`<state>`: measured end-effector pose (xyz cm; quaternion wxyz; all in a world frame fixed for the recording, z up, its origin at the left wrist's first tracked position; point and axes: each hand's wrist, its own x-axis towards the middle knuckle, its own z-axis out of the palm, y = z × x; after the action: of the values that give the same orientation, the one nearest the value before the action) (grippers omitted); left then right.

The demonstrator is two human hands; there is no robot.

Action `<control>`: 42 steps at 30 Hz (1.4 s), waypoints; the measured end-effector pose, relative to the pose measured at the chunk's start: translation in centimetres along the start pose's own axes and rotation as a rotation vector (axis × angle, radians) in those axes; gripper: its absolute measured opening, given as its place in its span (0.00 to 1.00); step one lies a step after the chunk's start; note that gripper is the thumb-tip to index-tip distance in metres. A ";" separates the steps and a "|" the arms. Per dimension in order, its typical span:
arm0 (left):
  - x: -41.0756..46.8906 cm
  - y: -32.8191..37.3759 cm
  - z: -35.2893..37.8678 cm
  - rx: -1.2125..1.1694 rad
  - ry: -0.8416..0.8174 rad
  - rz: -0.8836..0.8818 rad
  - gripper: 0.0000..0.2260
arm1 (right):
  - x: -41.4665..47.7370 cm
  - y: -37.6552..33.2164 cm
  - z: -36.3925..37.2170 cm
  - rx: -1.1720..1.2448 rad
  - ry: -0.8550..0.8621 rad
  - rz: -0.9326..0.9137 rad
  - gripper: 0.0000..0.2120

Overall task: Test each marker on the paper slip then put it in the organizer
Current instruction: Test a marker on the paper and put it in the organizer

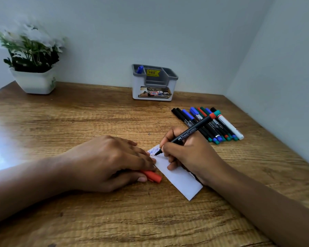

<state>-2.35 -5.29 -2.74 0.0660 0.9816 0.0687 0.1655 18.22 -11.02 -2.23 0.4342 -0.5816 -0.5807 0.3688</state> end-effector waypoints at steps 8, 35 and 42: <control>0.0 -0.1 0.0 0.000 0.001 0.003 0.14 | 0.0 0.0 0.2 -0.018 0.037 0.021 0.02; 0.0 -0.3 0.1 0.001 0.023 0.013 0.14 | 0.3 0.1 -0.3 -0.056 0.022 0.023 0.02; 0.0 -0.4 0.2 -0.003 0.028 0.016 0.14 | 0.2 0.4 -0.4 -0.022 0.043 0.023 0.03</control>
<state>-2.30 -4.95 -2.96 0.0654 0.9795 0.0616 0.1801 18.71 -10.79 -2.43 0.4358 -0.6009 -0.5684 0.3549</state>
